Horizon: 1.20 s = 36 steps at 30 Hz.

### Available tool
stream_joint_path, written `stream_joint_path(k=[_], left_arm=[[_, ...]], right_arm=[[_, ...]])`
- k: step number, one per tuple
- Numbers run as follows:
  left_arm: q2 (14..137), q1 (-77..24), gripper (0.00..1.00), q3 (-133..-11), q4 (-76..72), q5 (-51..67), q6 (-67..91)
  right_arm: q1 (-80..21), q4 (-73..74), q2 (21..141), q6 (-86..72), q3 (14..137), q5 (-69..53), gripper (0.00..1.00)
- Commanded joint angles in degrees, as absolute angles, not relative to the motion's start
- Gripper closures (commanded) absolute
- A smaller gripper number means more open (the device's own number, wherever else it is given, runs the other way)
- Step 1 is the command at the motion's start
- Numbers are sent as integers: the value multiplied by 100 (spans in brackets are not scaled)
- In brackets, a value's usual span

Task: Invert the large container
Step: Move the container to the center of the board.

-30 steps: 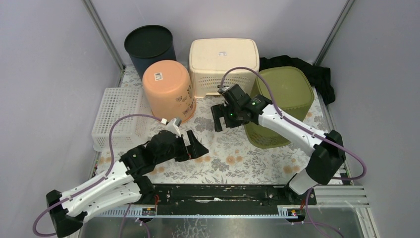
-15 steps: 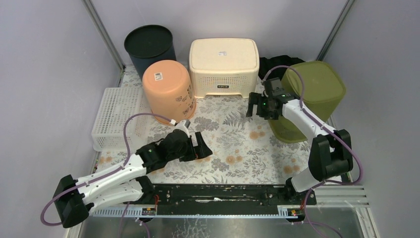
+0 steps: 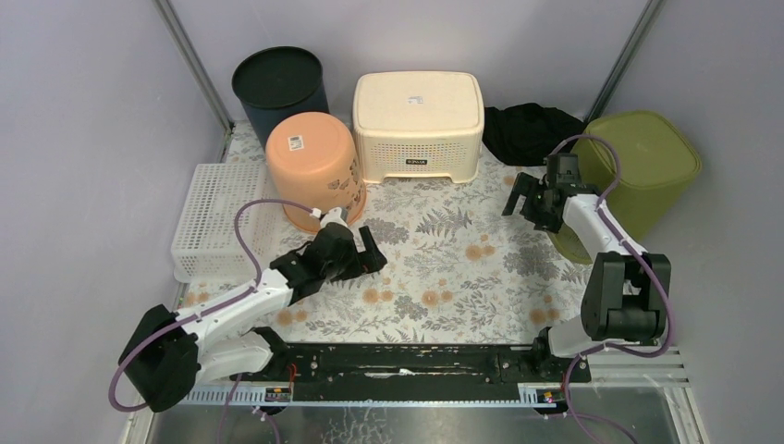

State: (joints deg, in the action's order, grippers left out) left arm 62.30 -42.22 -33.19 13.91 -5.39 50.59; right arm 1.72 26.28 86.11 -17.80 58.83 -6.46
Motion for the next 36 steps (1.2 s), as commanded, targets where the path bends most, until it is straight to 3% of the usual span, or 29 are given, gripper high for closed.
stream_joint_path(k=[1, 9, 28, 36], left_arm=[[6360, -3928, 0, -3357, 702, -831, 4907], [5687, -3662, 0, -3177, 1472, -2141, 5060], [8296, -821, 0, -4047, -893, -963, 4093], [9603, -609, 0, -4853, -1523, 157, 3658]], right_arm=[[202, 2476, 8275, -1821, 5818, -496, 1], [202, 2143, 7570, -2032, 5429, -783, 1], [202, 1877, 7349, -2136, 5145, -1282, 1], [202, 1736, 7537, -2183, 5205, -1315, 1]])
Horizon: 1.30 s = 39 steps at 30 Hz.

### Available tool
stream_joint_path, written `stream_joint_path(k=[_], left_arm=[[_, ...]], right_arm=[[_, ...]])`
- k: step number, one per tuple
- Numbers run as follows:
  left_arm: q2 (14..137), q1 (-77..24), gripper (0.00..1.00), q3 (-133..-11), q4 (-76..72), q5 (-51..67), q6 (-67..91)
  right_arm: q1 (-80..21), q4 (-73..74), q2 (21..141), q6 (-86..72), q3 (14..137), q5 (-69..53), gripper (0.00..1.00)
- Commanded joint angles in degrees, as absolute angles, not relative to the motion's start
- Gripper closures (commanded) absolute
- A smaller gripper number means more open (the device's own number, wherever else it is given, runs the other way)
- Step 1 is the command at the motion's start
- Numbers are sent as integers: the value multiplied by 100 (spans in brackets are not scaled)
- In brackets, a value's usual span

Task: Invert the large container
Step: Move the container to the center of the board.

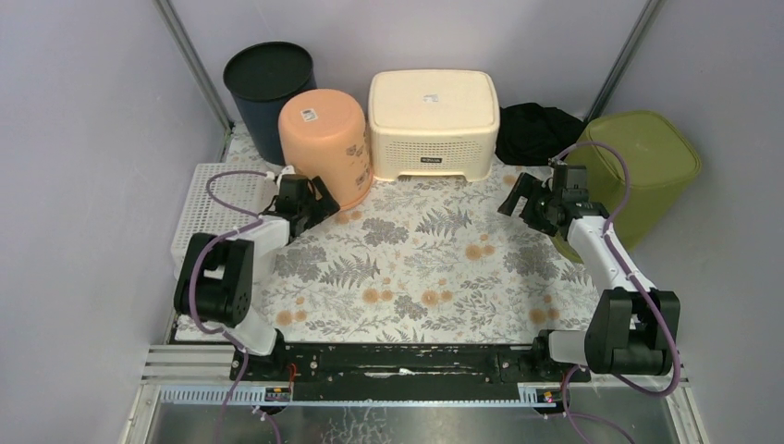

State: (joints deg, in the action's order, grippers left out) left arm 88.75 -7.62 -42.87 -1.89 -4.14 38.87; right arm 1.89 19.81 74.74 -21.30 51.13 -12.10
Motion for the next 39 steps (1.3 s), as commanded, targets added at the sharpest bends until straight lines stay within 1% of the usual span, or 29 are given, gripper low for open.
stream_joint_path(k=[1, 10, 13, 18, 22, 24, 28, 32, 37, 39], left_arm=[[9717, -607, 0, -4905, -1599, 262, 3657], [10241, -684, 0, -5270, -2017, 1104, 3280], [10046, -831, 0, -5000, -2192, 1207, 3108], [9387, -932, 0, -4416, -2387, 1294, 2933], [9007, -932, 0, -4269, -1700, 624, 2871], [8755, -928, 0, -4065, -1651, 439, 2821], [7807, -902, 0, -3201, -2328, 25, 2682], [6864, -888, 0, -2429, -3108, -412, 2049], [6461, -838, 0, -1990, -3526, -1404, 1724], [6399, -795, 0, -1843, -3830, -1540, 1645]], right_arm=[[203, 1740, 7555, -2180, 5230, -1306, 1], [202, 1772, 7576, -2160, 5292, -1198, 1], [202, 1709, 7601, -2188, 5245, -1219, 1], [202, 1635, 7518, -2171, 5114, -1129, 1], [202, 1667, 7445, -2153, 5062, -1047, 1], [207, 1571, 7373, -2165, 4983, -1040, 1], [202, 1142, 7032, -1967, 4622, -770, 1], [202, 173, 6136, -1653, 3734, -292, 1], [202, -1014, 5346, -1512, 2825, 286, 1], [202, -1551, 5210, -1501, 2457, 510, 1]])
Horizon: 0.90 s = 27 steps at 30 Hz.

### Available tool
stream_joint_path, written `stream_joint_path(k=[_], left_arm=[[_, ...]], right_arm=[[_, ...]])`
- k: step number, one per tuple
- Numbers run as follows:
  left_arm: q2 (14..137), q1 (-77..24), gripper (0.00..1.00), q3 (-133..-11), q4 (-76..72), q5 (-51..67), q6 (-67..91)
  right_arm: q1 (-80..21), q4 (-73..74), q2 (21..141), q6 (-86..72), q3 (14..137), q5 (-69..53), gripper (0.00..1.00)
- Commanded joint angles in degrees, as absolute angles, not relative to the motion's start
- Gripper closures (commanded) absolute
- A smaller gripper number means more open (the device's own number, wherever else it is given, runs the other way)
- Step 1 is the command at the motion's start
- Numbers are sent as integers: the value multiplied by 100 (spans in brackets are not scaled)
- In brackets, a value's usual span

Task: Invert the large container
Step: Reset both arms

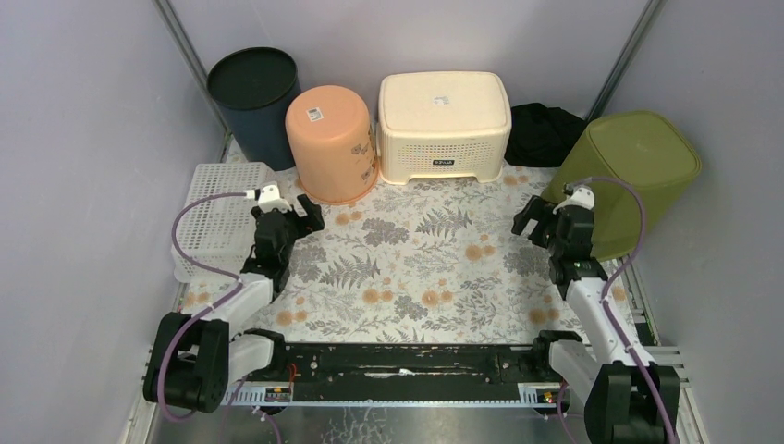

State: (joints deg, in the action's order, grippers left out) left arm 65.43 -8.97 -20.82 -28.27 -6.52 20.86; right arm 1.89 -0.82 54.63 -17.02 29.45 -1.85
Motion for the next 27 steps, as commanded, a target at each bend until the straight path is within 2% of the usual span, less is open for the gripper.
stream_joint_path(k=[1, 6, 16, 19, 23, 27], left_arm=[[6377, -784, 0, -1760, -4027, -1578, 1516], [6752, -638, 0, -1408, -5182, -1865, 1079], [7135, -58, 0, -1609, -5330, -1054, 897], [7430, -39, 0, -1434, -5554, -1175, 918], [7679, -2, 0, -1401, -5900, -1111, 879], [7902, 8, 0, -1270, -6287, -1109, 870]], right_arm=[[202, -1864, 5182, -1528, 2281, 641, 1], [202, -3471, 5380, -1521, 1408, 1354, 1], [202, -5043, 6563, -1457, 874, 2363, 1], [202, -5877, 6887, -1495, 662, 2493, 1], [202, -6035, 7098, -1312, 763, 2596, 1], [197, -6958, 7473, -1234, 502, 2555, 1]])
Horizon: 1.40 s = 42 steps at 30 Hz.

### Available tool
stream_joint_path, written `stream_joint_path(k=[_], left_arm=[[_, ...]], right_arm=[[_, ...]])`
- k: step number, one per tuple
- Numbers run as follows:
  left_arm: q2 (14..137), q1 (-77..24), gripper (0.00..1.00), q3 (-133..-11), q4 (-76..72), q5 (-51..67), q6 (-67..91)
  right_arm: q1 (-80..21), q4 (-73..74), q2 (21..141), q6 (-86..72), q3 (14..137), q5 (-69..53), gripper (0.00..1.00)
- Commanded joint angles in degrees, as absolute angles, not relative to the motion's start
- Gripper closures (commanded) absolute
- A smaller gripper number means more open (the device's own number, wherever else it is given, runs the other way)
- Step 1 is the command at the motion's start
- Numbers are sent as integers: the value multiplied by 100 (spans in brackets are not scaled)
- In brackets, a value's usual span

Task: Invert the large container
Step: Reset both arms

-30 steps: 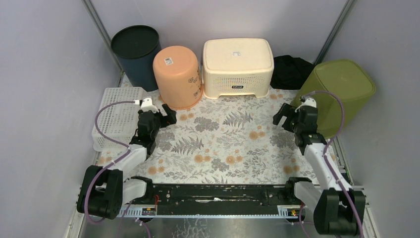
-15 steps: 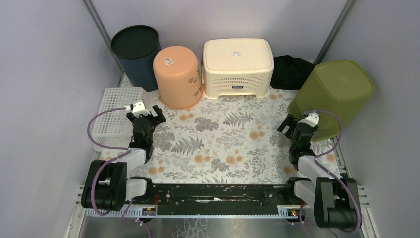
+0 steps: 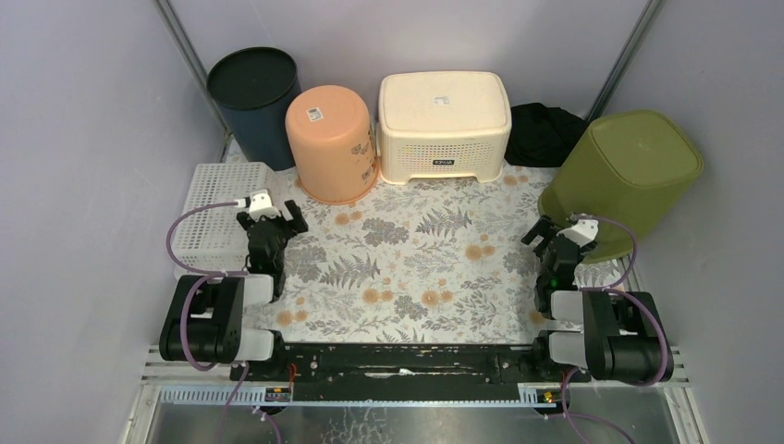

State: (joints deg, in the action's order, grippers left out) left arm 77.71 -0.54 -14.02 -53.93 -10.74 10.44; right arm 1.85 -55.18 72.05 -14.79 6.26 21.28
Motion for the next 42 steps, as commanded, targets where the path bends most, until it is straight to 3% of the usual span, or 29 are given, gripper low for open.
stream_joint_path(k=[1, 3, 9, 14, 16, 20, 42], left_arm=[[7939, 8, 0, -1264, -6333, -1165, 911], [7975, 5, 0, -1261, -6348, -1173, 916], [8022, 7, 0, -1039, -6766, -998, 831], [8693, 17, 0, -432, -8607, -809, 793], [8597, 25, 0, -644, -8042, -667, 757], [8654, 19, 0, -1243, -7001, -337, 587], [8686, 17, 0, -1331, -6882, -112, 476]], right_arm=[[198, -7158, 7650, -1248, 448, 2573, 1], [194, -8010, 7944, -1121, 297, 2435, 1], [193, -8052, 7915, -909, 236, 1841, 1], [189, -8565, 8635, -643, 331, 1199, 1], [148, -8800, 8817, -539, 423, 1123, 0], [62, -7461, 8658, -464, 976, 1143, 1], [-4, -7119, 8666, -383, 1180, 1127, 1]])
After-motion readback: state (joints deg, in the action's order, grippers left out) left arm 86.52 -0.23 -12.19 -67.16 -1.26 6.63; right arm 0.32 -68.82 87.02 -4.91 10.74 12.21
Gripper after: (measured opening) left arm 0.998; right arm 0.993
